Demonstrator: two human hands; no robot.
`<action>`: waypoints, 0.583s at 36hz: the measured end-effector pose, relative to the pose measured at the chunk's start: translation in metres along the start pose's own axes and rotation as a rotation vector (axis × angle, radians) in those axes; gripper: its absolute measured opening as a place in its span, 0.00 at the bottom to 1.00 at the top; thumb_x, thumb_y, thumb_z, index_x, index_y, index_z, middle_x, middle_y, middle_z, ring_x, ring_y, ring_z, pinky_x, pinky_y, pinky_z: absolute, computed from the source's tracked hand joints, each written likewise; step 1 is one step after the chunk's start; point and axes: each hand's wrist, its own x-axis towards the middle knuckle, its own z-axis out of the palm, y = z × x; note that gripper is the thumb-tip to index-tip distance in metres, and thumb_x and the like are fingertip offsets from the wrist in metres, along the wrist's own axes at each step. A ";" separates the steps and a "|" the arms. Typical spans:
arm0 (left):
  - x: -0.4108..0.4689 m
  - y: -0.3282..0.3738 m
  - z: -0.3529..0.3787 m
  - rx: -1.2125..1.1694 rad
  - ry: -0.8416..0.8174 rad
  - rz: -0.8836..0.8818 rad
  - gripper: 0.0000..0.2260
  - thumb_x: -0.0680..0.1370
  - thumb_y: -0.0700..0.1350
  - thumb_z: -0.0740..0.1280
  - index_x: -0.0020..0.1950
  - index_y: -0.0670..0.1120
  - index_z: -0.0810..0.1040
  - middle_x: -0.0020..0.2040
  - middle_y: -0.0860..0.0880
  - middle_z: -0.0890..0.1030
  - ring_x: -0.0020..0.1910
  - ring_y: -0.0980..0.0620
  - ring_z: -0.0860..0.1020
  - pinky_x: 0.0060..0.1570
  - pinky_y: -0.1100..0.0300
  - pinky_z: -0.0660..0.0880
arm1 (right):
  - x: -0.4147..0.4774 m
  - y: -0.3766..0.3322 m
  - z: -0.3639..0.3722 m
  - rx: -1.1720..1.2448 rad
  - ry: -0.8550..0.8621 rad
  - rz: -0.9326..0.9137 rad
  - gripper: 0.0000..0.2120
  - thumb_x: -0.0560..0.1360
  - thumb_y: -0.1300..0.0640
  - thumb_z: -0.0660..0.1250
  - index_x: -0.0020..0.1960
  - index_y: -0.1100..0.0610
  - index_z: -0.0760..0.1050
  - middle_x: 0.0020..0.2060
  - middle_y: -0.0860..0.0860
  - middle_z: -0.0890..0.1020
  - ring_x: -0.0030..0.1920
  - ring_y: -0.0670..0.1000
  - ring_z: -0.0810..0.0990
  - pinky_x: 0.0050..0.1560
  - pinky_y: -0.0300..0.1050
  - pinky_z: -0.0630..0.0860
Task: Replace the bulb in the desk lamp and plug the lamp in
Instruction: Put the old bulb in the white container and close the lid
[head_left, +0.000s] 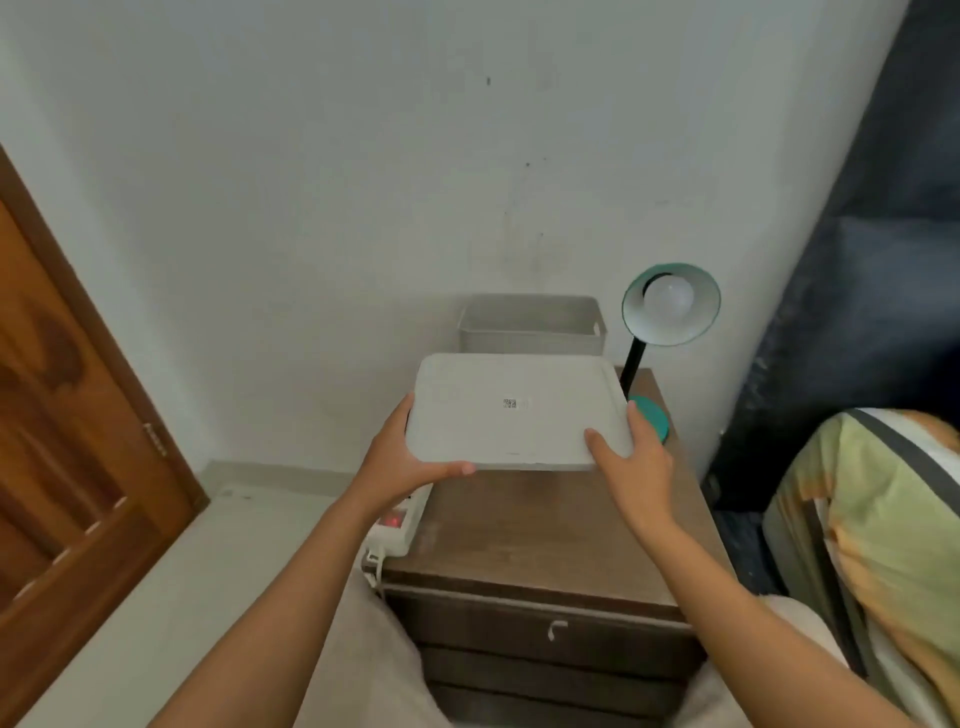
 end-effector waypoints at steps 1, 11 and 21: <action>-0.014 -0.006 0.005 0.009 -0.014 -0.014 0.37 0.60 0.48 0.81 0.63 0.60 0.66 0.56 0.66 0.73 0.55 0.67 0.72 0.46 0.70 0.71 | -0.014 0.010 -0.004 -0.032 -0.001 0.005 0.33 0.75 0.51 0.66 0.75 0.58 0.58 0.72 0.55 0.66 0.71 0.56 0.65 0.72 0.54 0.64; -0.088 -0.064 0.052 0.076 -0.136 -0.151 0.39 0.59 0.51 0.82 0.63 0.59 0.63 0.58 0.67 0.70 0.56 0.71 0.69 0.53 0.70 0.68 | -0.093 0.079 -0.021 -0.149 -0.037 0.116 0.31 0.75 0.55 0.67 0.74 0.60 0.59 0.72 0.57 0.67 0.71 0.57 0.65 0.71 0.50 0.61; -0.069 -0.091 0.067 0.239 -0.202 -0.134 0.44 0.54 0.60 0.80 0.65 0.55 0.64 0.62 0.57 0.72 0.61 0.60 0.70 0.56 0.62 0.68 | -0.077 0.102 -0.016 -0.319 -0.107 0.174 0.28 0.74 0.58 0.68 0.70 0.63 0.64 0.65 0.60 0.72 0.66 0.59 0.69 0.67 0.50 0.65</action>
